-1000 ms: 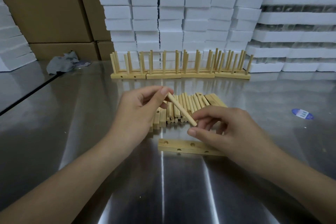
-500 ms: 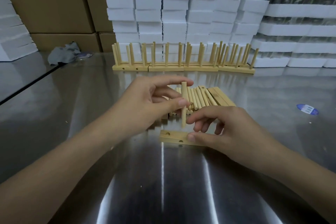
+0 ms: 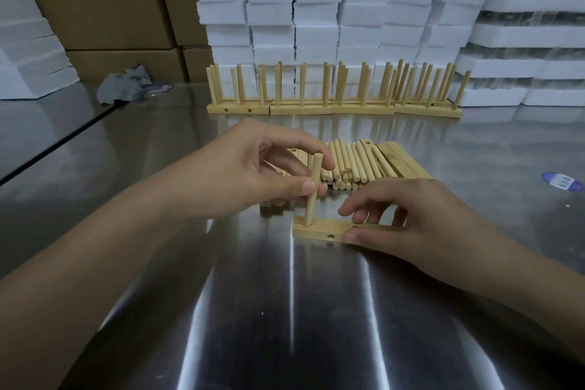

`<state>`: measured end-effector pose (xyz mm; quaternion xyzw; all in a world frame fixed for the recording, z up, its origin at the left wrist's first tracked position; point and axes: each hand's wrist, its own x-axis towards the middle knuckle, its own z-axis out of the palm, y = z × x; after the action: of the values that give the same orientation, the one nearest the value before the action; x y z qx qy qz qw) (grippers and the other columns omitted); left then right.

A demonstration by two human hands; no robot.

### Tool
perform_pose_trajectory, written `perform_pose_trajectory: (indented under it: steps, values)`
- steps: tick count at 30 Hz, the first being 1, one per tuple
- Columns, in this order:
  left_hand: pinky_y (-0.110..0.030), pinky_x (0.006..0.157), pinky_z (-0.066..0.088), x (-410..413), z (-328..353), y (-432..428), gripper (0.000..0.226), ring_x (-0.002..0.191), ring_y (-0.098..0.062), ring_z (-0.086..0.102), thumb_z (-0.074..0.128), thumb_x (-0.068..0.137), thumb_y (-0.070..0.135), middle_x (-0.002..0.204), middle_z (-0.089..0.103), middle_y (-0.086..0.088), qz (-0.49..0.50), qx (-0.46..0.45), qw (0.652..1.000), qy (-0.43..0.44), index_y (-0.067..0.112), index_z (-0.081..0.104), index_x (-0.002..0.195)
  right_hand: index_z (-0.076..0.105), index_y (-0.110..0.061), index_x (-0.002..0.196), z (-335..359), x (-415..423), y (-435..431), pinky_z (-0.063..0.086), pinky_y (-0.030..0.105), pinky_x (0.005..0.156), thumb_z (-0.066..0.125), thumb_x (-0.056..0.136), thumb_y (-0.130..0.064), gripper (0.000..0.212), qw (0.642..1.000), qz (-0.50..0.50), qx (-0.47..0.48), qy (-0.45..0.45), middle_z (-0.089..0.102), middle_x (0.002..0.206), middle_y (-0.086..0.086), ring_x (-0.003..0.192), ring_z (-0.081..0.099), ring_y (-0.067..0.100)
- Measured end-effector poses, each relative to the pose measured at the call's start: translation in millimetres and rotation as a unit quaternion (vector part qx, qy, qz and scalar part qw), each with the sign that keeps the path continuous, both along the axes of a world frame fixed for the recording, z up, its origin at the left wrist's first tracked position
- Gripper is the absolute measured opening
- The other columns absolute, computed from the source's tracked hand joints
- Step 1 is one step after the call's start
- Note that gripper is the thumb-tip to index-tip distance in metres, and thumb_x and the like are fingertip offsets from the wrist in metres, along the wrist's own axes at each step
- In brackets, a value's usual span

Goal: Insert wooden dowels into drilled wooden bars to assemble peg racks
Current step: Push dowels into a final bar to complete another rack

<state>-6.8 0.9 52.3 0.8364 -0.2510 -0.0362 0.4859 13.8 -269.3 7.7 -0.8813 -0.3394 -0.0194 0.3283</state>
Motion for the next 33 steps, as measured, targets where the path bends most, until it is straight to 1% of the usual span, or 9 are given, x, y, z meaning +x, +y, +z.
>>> perform_pose_trajectory:
  steps: [5,11,16,20,23,26,28,30,33]
  values:
    - [-0.019,0.078,0.061,-2.3,2.1,1.2,0.020,0.093,-0.015,0.081,0.078,0.095,0.009,0.097,0.083,0.001,0.020,0.025,0.999,-0.023,0.021,0.075,0.111,0.077,-0.042,0.102,0.0,0.5,0.8,0.046,0.010,0.076,0.083,0.083,-0.043,0.021,1.000,0.001,0.000,-0.004,0.070,0.096,-0.024,0.095,0.067,0.003]
    - [-0.038,0.089,0.065,-3.4,2.1,-1.0,0.019,0.104,-0.015,0.079,0.073,0.098,0.010,0.106,0.082,0.002,-0.005,0.056,0.998,-0.016,0.025,0.072,0.111,0.077,-0.043,0.102,-1.2,1.2,0.2,0.047,0.011,0.078,0.080,0.081,-0.048,0.022,1.000,-0.003,0.005,-0.001,0.071,0.098,-0.023,0.096,0.067,0.003]
    - [-0.035,0.091,0.064,-4.9,2.7,1.1,0.020,0.105,-0.011,0.078,0.068,0.102,0.008,0.107,0.082,0.004,-0.017,0.069,0.997,0.002,0.028,0.068,0.106,0.076,-0.045,0.103,-2.3,0.3,1.7,0.048,0.015,0.076,0.082,0.081,-0.046,0.023,1.000,-0.009,0.018,-0.007,0.070,0.100,-0.022,0.097,0.067,0.004]
    - [-0.040,0.092,0.065,-4.2,0.6,-0.7,0.021,0.098,-0.013,0.080,0.073,0.100,0.013,0.101,0.083,0.005,-0.003,0.063,0.998,0.000,0.026,0.071,0.116,0.075,-0.042,0.113,17.2,-6.2,16.0,0.059,0.025,0.071,0.078,0.087,-0.051,0.028,0.981,-0.011,0.192,0.003,0.072,0.102,-0.013,0.092,0.070,0.009]
    - [-0.046,0.094,0.063,-3.9,-3.5,-4.5,0.025,0.095,-0.015,0.081,0.083,0.092,0.019,0.095,0.083,0.002,0.010,0.057,0.998,-0.004,0.022,0.076,0.116,0.075,-0.036,0.117,35.9,-6.3,30.6,0.054,0.019,0.065,0.076,0.089,-0.051,0.032,0.973,0.032,0.229,0.015,0.074,0.098,-0.008,0.088,0.071,0.012]
    - [-0.033,0.090,0.063,-2.7,-9.5,-6.4,0.015,0.090,-0.008,0.080,0.087,0.086,0.019,0.090,0.082,0.009,0.016,0.063,0.998,-0.024,0.023,0.084,0.100,0.080,-0.031,0.109,38.2,-4.7,43.2,0.053,0.019,0.066,0.081,0.090,-0.040,0.020,0.975,0.056,0.213,0.026,0.077,0.091,-0.007,0.081,0.073,0.015]
    - [-0.022,0.085,0.061,-1.6,-11.2,-6.8,0.013,0.089,-0.003,0.078,0.087,0.085,0.021,0.089,0.082,0.013,0.021,0.075,0.996,-0.033,0.022,0.085,0.098,0.082,-0.029,0.101,34.1,-3.9,47.3,0.051,0.017,0.064,0.081,0.092,-0.030,0.009,0.975,0.064,0.213,0.017,0.078,0.086,-0.005,0.076,0.073,0.016]
    - [-0.021,0.083,0.061,-1.1,-11.9,-7.0,0.014,0.087,-0.001,0.078,0.086,0.086,0.022,0.089,0.082,0.015,0.021,0.086,0.995,-0.036,0.019,0.086,0.099,0.083,-0.027,0.096,30.2,-2.8,48.2,0.050,0.013,0.061,0.081,0.092,-0.024,0.005,0.973,0.063,0.223,0.013,0.078,0.081,-0.006,0.071,0.072,0.013]
    - [-0.014,0.072,0.055,-1.5,-10.4,-8.5,0.009,0.078,0.001,0.075,0.084,0.089,0.022,0.078,0.078,0.020,0.009,0.103,0.994,-0.039,0.028,0.083,0.095,0.080,-0.026,0.093,25.4,-2.4,49.9,0.057,0.024,0.064,0.080,0.093,-0.025,0.001,0.974,0.047,0.222,0.006,0.077,0.080,-0.004,0.075,0.074,0.017]
